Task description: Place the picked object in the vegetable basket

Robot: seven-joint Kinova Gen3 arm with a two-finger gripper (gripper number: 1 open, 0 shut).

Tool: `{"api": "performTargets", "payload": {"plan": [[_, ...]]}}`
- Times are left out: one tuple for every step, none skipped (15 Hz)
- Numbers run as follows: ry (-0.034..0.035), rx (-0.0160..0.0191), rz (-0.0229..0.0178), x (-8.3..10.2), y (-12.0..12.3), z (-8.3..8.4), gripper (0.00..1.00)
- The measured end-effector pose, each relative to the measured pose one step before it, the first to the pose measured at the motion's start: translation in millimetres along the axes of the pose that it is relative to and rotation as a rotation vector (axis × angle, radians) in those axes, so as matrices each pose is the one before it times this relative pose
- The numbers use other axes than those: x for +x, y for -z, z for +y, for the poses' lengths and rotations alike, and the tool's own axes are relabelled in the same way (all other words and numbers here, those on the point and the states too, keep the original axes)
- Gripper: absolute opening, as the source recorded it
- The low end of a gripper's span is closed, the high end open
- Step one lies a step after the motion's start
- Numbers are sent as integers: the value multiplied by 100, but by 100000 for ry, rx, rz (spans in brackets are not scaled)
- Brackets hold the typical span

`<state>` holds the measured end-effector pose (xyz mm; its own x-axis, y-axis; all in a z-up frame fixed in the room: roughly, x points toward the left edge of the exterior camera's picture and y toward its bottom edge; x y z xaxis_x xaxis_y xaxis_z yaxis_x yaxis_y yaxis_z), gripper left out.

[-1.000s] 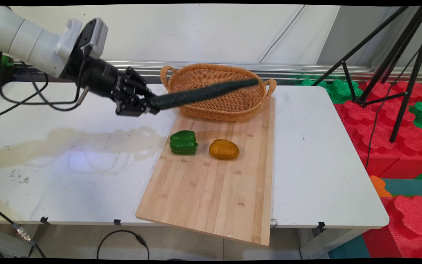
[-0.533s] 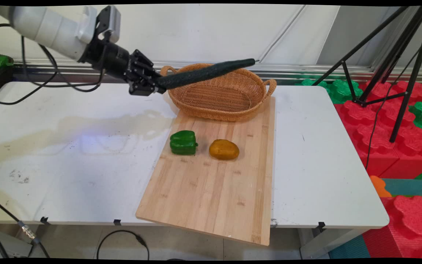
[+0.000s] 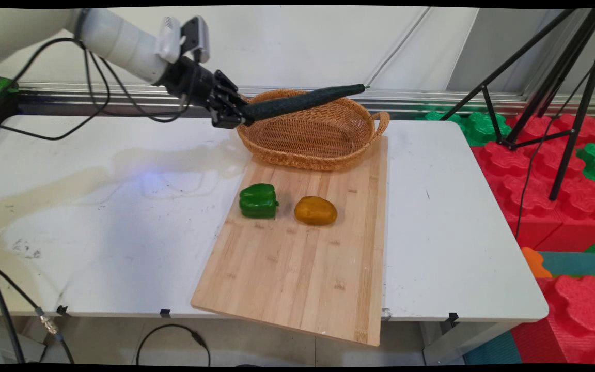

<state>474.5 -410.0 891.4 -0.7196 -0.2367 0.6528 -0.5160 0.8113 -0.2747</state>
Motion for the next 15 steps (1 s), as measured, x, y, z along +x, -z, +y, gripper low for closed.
{"api": "performTargets", "payload": {"plan": [[113,-247,-453,2,-638,-224,0],[338,-387,-618,-13,-955,-293,0],[464,-413,-719,22,-1125,-296,0],[644,-304,-674,25,-1066,-260,0],[738,-42,-568,66,-1016,-261,0],[701,135,-411,27,-742,-219,0],[427,127,-227,30,-469,-147,0],[706,142,-310,25,-686,-230,0],[694,28,-233,78,-760,-260,0],[430,-47,-123,16,-458,-167,0],[254,-31,-2,-6,-271,-121,100],[306,31,150,21,-241,-142,100],[352,46,333,66,-156,-132,100],[401,-85,449,113,-73,-86,100],[617,-57,649,117,47,-64,100]]}}
